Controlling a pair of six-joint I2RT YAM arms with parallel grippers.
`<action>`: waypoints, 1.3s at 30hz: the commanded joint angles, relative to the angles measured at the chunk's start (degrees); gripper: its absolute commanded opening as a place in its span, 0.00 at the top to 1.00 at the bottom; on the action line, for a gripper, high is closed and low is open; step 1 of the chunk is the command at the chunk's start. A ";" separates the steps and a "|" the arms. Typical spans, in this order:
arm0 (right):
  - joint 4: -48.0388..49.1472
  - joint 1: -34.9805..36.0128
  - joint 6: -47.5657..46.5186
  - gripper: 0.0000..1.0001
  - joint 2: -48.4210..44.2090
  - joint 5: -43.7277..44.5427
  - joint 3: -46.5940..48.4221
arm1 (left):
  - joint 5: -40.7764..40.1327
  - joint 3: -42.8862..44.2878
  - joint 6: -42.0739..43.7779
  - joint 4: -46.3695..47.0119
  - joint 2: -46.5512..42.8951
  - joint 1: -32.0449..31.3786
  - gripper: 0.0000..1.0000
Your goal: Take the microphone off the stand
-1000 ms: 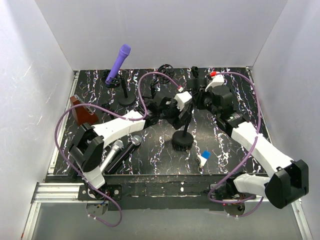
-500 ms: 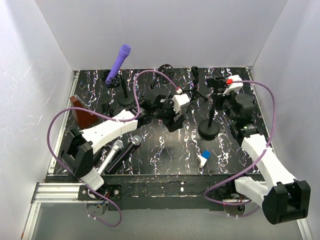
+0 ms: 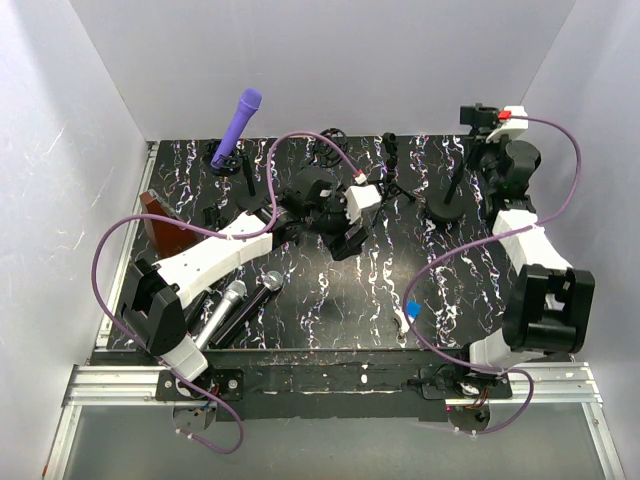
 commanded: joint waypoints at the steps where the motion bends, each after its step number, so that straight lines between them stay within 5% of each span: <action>1: 13.05 -1.11 1.65 0.99 4.41 -3.21 10.32 | -1.17 2.42 0.20 -2.36 -3.30 0.32 0.24; 21: 2.69 -2.43 -3.01 0.99 13.13 -6.11 -2.05 | -2.75 -0.66 -0.50 0.19 -3.91 0.41 0.24; 39: -5.66 -3.13 -0.19 0.99 17.35 -11.38 0.31 | -3.02 -2.24 0.11 -0.25 -5.06 0.41 0.23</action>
